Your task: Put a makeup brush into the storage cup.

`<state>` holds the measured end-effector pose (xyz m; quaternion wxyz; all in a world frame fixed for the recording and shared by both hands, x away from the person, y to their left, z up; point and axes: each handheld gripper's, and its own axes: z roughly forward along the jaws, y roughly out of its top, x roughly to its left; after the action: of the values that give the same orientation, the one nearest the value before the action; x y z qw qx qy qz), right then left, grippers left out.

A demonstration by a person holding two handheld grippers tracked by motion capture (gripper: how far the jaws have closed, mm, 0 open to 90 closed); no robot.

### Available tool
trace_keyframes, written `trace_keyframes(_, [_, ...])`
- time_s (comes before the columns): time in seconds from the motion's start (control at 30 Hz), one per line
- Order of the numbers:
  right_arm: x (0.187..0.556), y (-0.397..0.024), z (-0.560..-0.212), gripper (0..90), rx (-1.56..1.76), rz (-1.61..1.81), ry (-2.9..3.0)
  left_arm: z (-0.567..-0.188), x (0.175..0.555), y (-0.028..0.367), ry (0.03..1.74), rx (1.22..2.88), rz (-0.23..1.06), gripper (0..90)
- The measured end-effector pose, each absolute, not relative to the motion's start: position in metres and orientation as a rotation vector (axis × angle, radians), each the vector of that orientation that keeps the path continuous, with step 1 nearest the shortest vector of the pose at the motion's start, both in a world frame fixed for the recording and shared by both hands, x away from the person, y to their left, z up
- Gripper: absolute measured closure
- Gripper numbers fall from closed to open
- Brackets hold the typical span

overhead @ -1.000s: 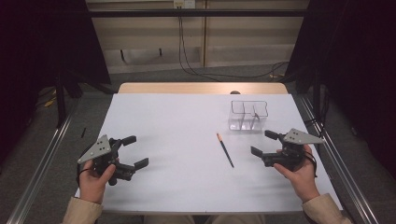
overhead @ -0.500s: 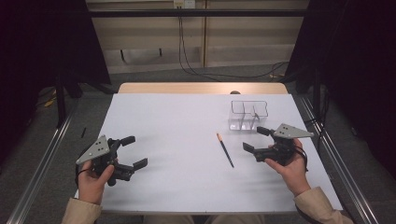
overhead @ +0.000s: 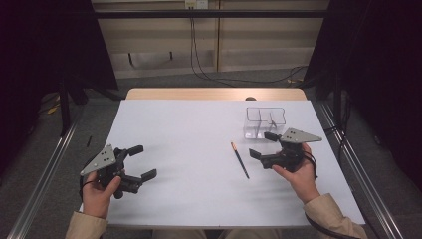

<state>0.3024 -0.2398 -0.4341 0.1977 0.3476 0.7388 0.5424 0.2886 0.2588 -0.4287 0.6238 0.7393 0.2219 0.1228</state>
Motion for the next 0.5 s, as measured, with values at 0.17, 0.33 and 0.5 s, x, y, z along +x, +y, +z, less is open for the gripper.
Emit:
trace_keyframes(0.17, [0.307,-0.235,-0.434,11.0,0.974,1.522,2.069,-0.429,0.289,0.259,0.507,1.700,0.283,2.6])
trace_keyframes(0.33, [0.312,-0.230,-0.436,11.1,0.976,1.514,2.078,-0.429,0.289,0.259,0.506,1.699,0.284,2.6])
trace_keyframes(0.5, [0.317,-0.224,-0.438,11.2,0.973,1.504,2.086,-0.429,0.289,0.259,0.507,1.700,0.282,2.6])
